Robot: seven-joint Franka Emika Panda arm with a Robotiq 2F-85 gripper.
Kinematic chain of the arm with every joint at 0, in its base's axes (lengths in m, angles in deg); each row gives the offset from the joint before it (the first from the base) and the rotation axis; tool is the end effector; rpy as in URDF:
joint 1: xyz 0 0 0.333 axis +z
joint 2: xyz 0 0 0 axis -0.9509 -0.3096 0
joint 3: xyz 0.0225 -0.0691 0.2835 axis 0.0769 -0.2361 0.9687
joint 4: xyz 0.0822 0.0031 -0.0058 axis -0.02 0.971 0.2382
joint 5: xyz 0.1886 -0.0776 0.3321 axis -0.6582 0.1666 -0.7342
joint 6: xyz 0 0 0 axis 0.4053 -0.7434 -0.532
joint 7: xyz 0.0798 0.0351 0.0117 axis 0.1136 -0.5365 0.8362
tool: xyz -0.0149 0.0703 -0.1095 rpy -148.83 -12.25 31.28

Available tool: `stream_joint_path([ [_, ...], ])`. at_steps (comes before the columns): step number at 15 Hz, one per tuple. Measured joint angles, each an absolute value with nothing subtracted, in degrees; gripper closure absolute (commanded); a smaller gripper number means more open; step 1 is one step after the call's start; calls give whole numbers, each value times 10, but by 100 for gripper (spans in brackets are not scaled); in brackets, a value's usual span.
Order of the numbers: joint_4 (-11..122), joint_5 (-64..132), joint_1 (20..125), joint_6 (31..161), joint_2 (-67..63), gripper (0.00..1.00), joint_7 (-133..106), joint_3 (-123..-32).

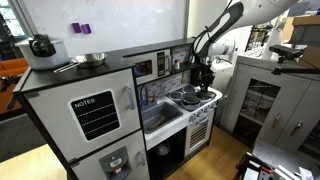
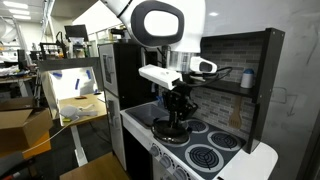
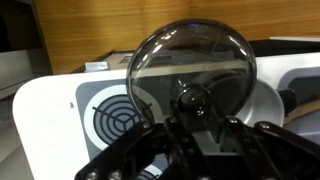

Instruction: Take the lid off the pot and put it on the stove

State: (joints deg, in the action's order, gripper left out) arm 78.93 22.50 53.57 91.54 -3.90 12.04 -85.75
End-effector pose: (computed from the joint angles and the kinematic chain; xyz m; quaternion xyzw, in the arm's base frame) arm 0.5050 -0.2897 0.2478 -0.9909 0.1302 0.0135 0.0314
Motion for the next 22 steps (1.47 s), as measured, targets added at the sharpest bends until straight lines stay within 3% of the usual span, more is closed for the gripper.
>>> stream_joint_path([
  [22,837,183,477,1026,-29,92,115,-888],
])
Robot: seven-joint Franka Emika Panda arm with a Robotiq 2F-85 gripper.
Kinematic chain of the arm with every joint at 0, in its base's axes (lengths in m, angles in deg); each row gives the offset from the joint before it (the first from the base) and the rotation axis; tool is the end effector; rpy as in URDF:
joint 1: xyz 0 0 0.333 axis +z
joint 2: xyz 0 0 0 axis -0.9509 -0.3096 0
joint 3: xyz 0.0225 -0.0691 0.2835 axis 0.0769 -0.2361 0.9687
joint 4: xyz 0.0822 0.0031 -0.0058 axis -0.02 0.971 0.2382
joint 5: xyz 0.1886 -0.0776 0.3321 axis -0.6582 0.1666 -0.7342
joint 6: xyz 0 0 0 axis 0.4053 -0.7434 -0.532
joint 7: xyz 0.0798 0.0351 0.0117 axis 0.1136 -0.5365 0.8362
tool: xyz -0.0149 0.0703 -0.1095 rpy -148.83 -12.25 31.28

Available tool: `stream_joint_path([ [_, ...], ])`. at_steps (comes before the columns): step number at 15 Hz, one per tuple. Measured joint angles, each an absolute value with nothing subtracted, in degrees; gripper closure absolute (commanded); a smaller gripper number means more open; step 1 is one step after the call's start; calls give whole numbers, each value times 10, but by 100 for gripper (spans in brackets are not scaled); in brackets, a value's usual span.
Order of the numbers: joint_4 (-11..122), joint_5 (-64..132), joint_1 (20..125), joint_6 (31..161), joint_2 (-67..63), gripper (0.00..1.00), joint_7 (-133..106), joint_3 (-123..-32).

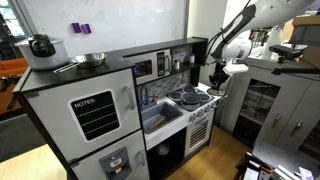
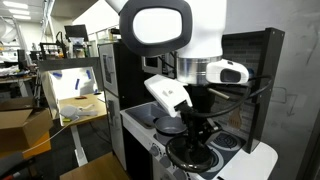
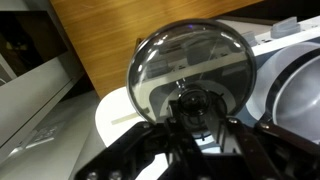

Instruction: Take the lid off the pot and put it on the stove

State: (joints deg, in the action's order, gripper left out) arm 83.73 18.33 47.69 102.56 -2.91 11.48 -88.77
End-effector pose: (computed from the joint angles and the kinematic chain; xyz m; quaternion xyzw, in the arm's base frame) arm 0.4498 -0.3664 0.2423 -0.9689 0.2418 -0.0515 0.0095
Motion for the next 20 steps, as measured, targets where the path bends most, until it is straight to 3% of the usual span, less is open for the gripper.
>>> stream_joint_path([
  [20,746,137,460,1123,-140,92,106,-831],
])
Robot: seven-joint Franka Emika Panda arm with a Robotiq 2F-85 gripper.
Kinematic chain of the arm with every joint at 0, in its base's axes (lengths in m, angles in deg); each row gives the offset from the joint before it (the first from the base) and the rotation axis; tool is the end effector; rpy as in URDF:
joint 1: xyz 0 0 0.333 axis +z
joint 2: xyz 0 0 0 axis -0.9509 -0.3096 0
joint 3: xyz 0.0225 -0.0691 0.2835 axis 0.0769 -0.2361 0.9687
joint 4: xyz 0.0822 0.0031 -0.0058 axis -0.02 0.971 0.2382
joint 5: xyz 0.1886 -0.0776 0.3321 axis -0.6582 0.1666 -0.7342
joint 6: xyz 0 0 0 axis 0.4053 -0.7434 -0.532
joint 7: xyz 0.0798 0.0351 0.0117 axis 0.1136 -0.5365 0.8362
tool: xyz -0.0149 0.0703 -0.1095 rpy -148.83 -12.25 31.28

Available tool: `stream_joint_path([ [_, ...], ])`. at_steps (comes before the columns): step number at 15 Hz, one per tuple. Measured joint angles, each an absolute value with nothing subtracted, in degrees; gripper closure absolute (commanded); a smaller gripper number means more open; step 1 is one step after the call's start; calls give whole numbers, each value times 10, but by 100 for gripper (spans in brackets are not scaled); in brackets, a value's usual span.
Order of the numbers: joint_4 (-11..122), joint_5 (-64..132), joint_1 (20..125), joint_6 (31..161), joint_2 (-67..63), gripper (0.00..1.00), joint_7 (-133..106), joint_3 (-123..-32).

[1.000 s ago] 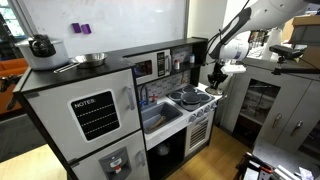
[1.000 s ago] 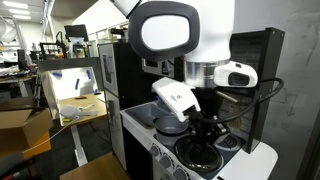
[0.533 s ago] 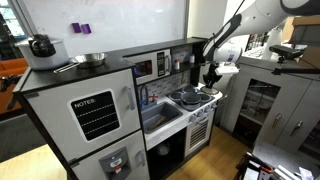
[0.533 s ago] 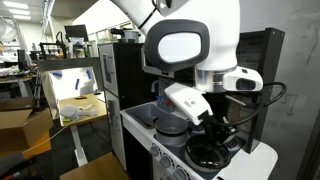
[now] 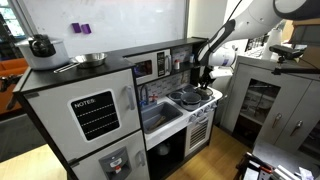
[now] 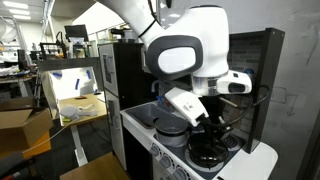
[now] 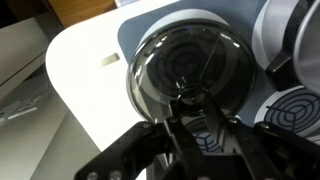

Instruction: Take the lid off the pot and put it on the stove

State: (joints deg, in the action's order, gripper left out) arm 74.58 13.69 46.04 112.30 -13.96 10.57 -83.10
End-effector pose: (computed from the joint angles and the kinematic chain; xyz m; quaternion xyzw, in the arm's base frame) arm 0.5156 -0.3682 0.2076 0.9618 -0.2474 0.1169 0.0057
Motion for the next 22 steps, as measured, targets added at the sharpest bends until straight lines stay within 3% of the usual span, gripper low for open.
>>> stream_joint_path([
  [8,763,137,453,1145,-151,92,104,-820],
  [10,769,137,451,1146,-151,42,104,-820],
  [13,775,137,447,1147,-151,33,103,-818],
  [18,776,137,446,1159,-149,1,102,-815],
  [22,785,139,448,1166,-129,0,102,-811],
])
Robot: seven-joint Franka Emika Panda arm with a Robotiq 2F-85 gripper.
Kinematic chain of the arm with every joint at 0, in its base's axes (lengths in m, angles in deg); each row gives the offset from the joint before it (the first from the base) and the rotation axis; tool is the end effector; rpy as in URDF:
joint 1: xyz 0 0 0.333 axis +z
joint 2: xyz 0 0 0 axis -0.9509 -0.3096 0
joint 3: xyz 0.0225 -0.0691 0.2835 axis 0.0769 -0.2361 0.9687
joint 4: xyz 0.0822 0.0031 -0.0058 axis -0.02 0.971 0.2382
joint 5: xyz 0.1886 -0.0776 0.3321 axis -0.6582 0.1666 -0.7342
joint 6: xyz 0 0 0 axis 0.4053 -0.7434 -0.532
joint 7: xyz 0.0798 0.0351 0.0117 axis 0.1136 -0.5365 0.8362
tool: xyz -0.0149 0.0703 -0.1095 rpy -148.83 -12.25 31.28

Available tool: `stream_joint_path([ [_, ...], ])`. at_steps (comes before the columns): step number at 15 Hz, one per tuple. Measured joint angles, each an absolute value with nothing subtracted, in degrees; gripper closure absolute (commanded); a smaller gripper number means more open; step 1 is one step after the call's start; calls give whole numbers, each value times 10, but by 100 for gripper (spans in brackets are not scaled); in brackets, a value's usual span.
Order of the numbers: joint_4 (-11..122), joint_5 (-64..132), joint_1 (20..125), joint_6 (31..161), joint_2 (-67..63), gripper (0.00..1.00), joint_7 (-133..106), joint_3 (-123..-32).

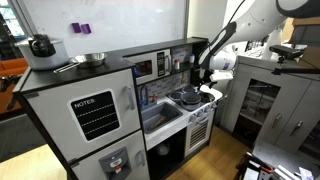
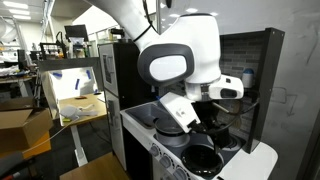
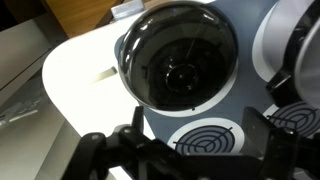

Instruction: Take the lid off the pot and put it on the stove

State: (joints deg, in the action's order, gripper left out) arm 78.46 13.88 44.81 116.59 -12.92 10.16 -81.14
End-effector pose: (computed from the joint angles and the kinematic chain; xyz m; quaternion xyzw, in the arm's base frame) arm 0.5058 -0.3579 0.1975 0.9596 -0.2513 0.1263 0.0094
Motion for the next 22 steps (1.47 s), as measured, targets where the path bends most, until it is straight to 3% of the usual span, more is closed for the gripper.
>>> stream_joint_path([
  [13,920,156,492,1095,-12,0,101,-811],
  [22,932,240,550,984,87,0,36,-821],
])
